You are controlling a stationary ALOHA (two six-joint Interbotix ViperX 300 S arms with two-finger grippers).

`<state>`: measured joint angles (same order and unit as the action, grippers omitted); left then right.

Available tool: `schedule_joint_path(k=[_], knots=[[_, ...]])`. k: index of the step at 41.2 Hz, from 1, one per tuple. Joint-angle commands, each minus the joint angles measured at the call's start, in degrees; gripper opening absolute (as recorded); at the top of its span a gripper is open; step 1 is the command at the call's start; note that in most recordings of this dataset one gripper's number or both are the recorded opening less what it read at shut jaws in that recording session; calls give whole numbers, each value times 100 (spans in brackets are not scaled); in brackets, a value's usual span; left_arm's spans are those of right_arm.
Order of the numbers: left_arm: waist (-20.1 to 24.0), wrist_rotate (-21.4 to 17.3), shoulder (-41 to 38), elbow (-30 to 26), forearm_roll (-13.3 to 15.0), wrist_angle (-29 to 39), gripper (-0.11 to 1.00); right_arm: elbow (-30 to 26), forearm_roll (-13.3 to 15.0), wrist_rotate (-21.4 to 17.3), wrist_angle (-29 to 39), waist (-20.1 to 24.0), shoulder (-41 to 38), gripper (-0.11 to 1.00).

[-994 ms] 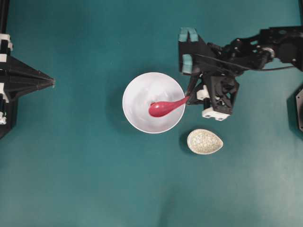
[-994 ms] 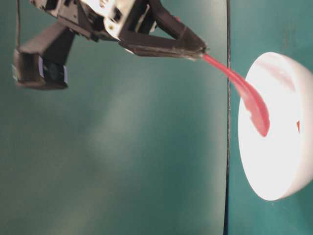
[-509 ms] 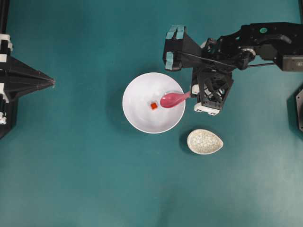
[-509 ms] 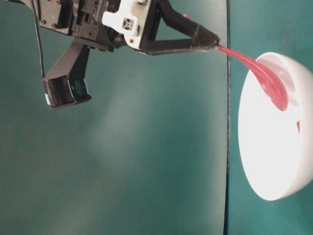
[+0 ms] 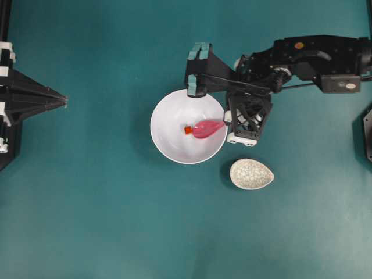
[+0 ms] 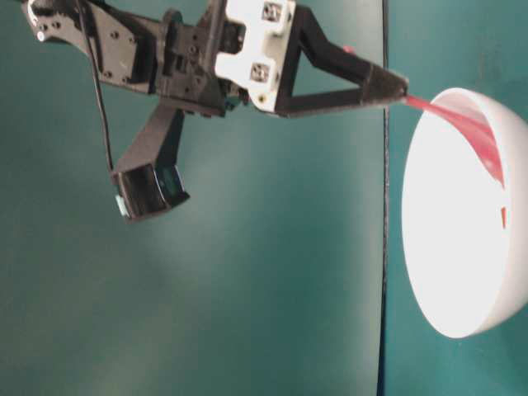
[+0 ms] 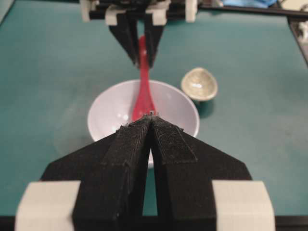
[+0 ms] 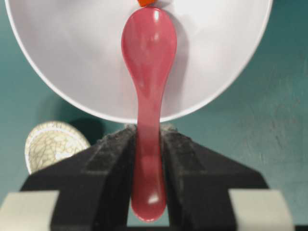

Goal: Grip the spoon and scoop the red block from the bowl with right arm.
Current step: 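Lower the spoon bowl into the white bowl beside the red cube, then drag the spoon under the red cube to scoop it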

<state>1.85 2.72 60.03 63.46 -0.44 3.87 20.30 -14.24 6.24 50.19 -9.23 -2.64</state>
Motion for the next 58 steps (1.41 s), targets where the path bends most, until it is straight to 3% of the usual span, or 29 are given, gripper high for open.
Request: schedule_joint_path(k=[1, 29, 58], knots=[[18, -9, -18, -185, -18, -26, 0, -264, 0, 44, -35, 0, -9, 24], [18, -88, -9, -185, -18, 88, 0, -431, -18, 141, -809, 44, -193, 24], [18, -62, -18, -185, -18, 88, 0, -396, -35, 105, -1134, 185, -193, 24]])
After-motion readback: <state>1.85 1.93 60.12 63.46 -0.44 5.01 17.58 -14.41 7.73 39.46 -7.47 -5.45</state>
